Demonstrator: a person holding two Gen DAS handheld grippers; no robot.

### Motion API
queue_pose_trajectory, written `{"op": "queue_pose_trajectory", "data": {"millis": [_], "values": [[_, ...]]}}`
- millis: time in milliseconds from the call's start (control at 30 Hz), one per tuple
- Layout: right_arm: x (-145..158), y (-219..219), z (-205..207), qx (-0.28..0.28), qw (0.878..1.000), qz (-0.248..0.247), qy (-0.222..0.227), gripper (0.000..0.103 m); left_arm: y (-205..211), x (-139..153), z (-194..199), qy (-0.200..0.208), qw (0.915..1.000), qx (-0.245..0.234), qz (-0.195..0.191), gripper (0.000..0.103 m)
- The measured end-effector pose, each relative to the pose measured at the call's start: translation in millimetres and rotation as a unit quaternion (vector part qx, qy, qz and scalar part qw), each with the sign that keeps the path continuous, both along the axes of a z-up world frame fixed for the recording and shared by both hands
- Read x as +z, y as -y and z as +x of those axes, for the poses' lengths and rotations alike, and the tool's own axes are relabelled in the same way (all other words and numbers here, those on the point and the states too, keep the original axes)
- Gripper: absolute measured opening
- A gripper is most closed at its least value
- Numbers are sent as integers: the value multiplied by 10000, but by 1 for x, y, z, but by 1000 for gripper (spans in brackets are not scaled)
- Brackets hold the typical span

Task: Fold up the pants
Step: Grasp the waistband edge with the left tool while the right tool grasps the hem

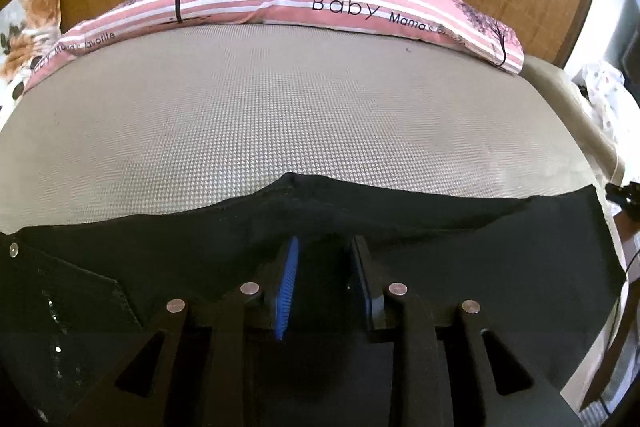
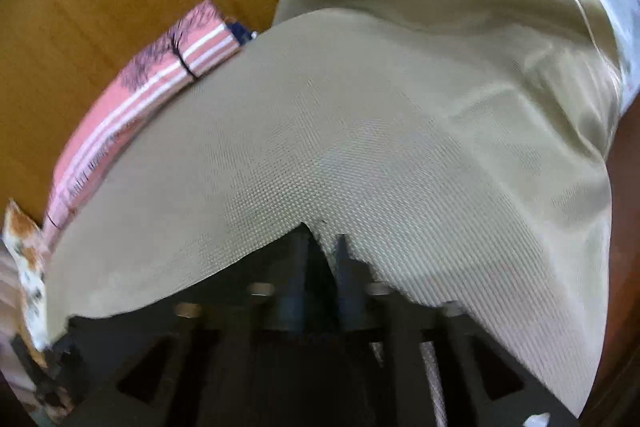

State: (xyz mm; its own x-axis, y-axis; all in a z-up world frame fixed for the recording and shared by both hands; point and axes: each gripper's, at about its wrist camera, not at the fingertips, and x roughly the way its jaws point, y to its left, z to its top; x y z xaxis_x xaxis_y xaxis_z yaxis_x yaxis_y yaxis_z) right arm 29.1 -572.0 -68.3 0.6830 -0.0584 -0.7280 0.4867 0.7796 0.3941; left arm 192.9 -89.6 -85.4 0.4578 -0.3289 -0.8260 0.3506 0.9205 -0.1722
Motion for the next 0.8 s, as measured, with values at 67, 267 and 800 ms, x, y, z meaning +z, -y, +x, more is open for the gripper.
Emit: {"op": "queue_pose_trajectory", "data": {"millis": [67,267,800], "values": [[4,-7,-14,76,10000,-13,24,30,2,1,0,30,10000,-54,73,28],[-11,-27,-37,294,9993,162,-149,32,1,1,-1,61,10000,-55,38,28],[-22,-25,40,441,9981,-329,-279,36,-4,0,0,80,9998,-196,-56,28]]}}
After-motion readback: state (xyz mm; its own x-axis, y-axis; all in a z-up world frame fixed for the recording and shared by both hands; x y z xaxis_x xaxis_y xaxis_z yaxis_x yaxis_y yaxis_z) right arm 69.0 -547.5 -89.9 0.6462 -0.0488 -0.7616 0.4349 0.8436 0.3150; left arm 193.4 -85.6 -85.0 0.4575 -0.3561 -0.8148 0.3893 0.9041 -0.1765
